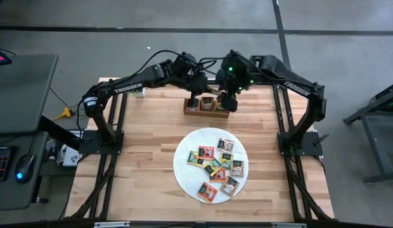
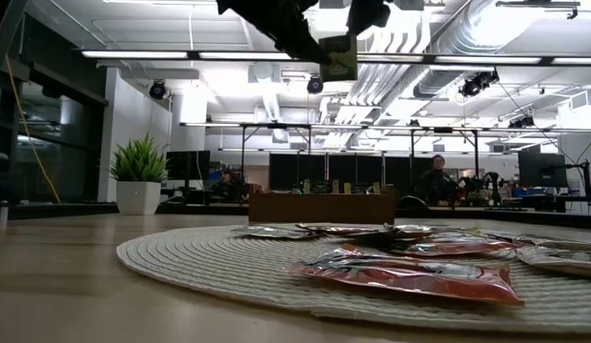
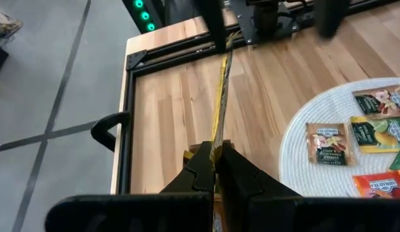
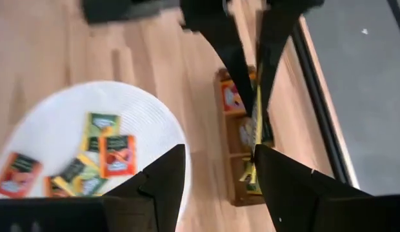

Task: Pick & Place Tea
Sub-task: Put the yellow tea bag into the right section of the wooden organizer

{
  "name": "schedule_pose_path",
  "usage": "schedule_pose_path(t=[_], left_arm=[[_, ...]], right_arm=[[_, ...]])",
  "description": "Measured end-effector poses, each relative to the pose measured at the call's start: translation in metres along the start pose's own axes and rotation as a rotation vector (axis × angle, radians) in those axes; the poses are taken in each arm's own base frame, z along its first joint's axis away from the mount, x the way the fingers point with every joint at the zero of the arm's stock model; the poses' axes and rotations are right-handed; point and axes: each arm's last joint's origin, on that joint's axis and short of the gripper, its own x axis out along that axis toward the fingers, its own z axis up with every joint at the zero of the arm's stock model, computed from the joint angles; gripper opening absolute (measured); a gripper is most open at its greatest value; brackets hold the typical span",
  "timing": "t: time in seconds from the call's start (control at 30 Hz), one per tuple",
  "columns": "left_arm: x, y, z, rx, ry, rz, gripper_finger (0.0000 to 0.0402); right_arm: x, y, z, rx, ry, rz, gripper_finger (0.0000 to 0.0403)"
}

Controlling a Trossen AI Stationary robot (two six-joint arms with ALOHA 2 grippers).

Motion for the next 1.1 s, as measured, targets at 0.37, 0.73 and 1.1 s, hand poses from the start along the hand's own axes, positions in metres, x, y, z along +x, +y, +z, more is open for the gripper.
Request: schedule_pose_path(t=[0.37,0.73,1.1], left_arm=[[0.0,-0.002,-0.001,-0.005,0.002,-0.034,0.0],[0.0,-0.003,-0.003,-0.01,0.019,-0.042,0.0],[0.0,-0.003,-0.003,-0.011,0.021,-0.044,0.0]], right_arm=[[0.031,-0.002,-0.009,-0.011,0.068,-0.077,0.0155],[0.027,-0.002,-0.005,-0.012,0.01,-0.08,0.0124],[0.027,-0.002,-0.003,-0.037,-0.007,-0.079,0.0011]])
